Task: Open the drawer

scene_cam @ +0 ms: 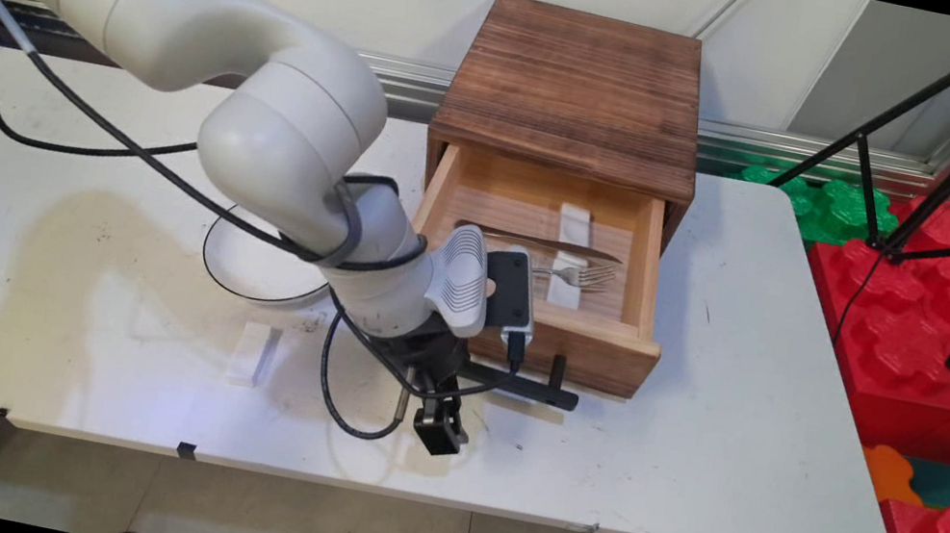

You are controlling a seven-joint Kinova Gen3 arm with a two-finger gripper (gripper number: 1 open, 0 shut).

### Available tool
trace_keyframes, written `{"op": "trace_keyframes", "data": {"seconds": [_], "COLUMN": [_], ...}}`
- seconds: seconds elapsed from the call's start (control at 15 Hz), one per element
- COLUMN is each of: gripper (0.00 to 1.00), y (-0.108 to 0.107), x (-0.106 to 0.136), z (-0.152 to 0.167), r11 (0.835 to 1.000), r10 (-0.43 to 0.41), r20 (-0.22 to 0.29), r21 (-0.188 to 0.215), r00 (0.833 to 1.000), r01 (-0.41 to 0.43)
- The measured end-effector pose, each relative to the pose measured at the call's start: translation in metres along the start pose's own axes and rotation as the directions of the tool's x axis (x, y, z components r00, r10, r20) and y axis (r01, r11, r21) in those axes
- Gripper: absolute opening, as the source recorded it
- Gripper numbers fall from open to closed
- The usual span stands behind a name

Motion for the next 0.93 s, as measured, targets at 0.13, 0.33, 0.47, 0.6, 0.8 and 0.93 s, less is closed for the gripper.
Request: {"op": "trace_keyframes", "data": {"seconds": [0.13,0.33,0.47,0.6,0.8,0.93], "gripper": [1.00,1.00,1.00,1.00,1.00,1.00], "y": [0.005,0.013,0.017,0.021,0.025,0.028], "x": [0.000,-0.002,-0.003,-0.004,-0.007,-0.008], "z": [-0.002,-0.005,-0.007,-0.008,-0.011,-0.012], "r11": [1.000,1.000,1.000,1.000,1.000,1.000], "r10": [0.006,0.013,0.017,0.022,0.028,0.030], "r20": [-0.003,-0.005,-0.005,-0.004,-0.001,0.000], "r21": [0.001,0.001,0.001,0.001,0.001,0.002], "r00": [1.000,1.000,1.000,1.000,1.000,1.000], "r01": [-0.006,-0.013,-0.017,-0.022,-0.028,-0.030]}}
